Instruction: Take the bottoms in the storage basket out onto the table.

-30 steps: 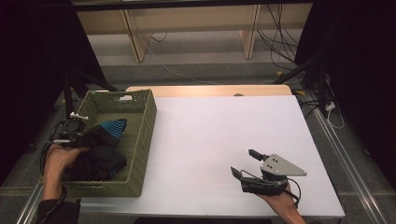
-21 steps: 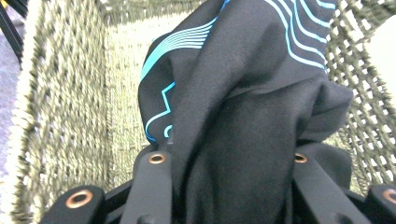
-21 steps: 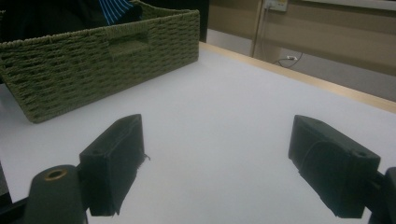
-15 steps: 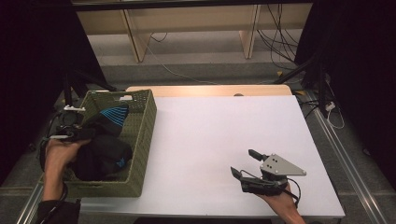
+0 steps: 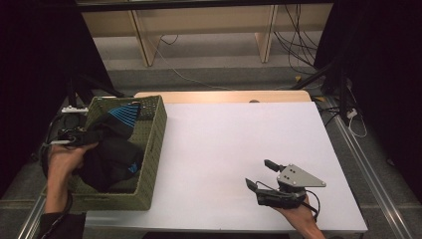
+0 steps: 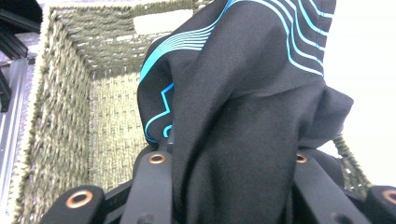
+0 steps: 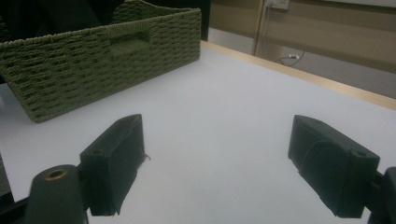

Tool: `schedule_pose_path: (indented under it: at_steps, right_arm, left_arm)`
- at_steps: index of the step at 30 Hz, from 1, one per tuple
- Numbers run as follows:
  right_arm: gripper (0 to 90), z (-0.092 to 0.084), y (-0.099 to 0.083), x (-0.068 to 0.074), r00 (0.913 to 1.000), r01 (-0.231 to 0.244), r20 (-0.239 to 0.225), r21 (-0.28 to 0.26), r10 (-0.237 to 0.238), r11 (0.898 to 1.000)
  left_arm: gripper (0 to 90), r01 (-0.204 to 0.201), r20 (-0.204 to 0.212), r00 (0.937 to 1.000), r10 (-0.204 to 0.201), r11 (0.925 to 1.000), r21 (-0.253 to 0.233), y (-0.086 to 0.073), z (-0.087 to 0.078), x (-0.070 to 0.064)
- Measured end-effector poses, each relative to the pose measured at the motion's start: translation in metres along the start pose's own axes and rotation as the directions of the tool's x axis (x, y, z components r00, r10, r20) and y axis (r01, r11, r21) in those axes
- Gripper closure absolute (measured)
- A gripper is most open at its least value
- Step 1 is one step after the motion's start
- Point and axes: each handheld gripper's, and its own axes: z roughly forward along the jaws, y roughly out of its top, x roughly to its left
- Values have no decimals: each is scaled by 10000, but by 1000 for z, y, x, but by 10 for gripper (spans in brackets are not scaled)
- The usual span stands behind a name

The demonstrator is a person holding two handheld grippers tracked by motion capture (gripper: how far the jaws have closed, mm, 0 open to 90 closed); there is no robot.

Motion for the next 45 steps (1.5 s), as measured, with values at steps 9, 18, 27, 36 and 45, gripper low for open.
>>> schedule_pose_path:
  at_steps: [9, 18, 27, 36, 45]
  right_arm:
    - [195, 0, 0, 0, 10000, -7, -13, 6, 7, 10000]
    - [195, 0, 0, 0, 10000, -15, -3, 0, 15, 10000]
    - [195, 1, 0, 0, 10000, -23, 0, -3, 23, 10000]
    - [195, 1, 0, 0, 10000, -13, -10, -18, 13, 10000]
    - [195, 0, 0, 0, 10000, -10, -9, 3, 10, 10000]
  left_arm:
    - [682, -35, 325, 9995, 46, 9994, -338, 6, -3, -6]
    - [684, 225, 630, 9979, -172, 9962, -846, 14, -8, -9]
    - [685, 377, 855, 9960, -268, 9910, -1286, 18, -13, -11]
    - [685, 627, 1421, 9890, -417, 9872, -1468, 19, -14, -12]
    - [685, 671, 1683, 9850, -391, 9841, -1642, 22, -16, -16]
